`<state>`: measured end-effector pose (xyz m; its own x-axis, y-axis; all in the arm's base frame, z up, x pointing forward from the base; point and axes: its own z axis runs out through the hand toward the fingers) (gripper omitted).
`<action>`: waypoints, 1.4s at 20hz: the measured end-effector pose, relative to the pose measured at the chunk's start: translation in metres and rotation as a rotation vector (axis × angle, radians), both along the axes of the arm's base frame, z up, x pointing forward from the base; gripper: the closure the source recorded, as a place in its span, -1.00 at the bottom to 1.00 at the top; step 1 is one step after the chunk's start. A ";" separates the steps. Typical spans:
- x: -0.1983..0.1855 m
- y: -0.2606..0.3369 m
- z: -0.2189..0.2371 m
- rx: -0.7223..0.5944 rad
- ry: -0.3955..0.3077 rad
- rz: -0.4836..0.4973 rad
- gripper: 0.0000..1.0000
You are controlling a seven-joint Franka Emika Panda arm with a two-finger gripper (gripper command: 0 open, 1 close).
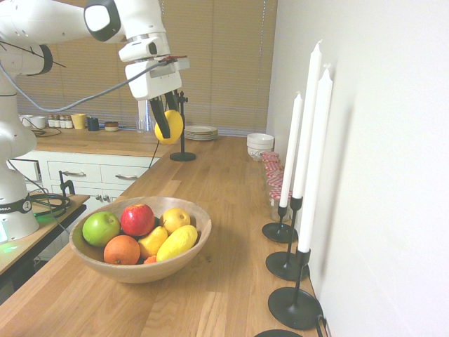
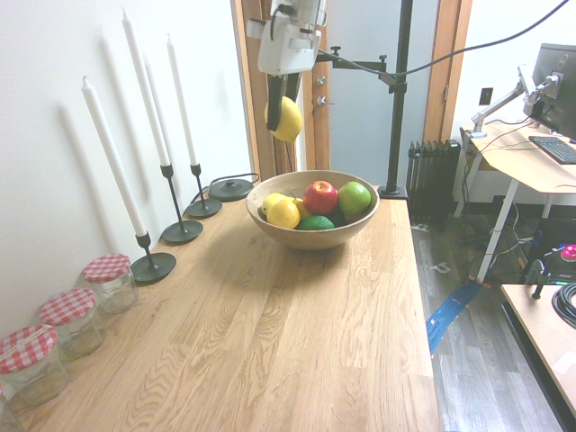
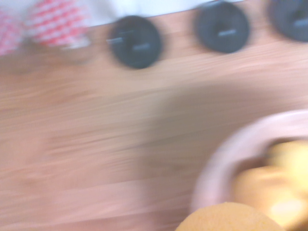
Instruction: Take lemon out of the basket
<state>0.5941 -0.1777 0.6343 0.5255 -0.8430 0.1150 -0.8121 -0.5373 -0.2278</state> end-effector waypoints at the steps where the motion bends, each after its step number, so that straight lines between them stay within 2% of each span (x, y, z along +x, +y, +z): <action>1: 0.004 0.032 -0.007 0.003 0.006 0.007 1.00; 6: 0.017 0.178 -0.076 -0.013 0.041 0.036 1.00; 10: 0.021 0.250 -0.143 -0.011 0.057 0.043 1.00; 17: 0.043 0.290 -0.240 0.000 0.094 0.019 1.00; 20: 0.046 0.292 -0.259 0.001 0.109 0.011 1.00; 24: 0.048 0.285 -0.261 -0.001 0.110 -0.003 1.00; 25: 0.049 0.281 -0.260 -0.002 0.109 -0.009 -1.00; 28: 0.051 0.272 -0.263 -0.005 0.113 -0.024 -1.00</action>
<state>0.6452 0.0944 0.3715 0.5154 -0.8548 0.0605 -0.8448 -0.5187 -0.1312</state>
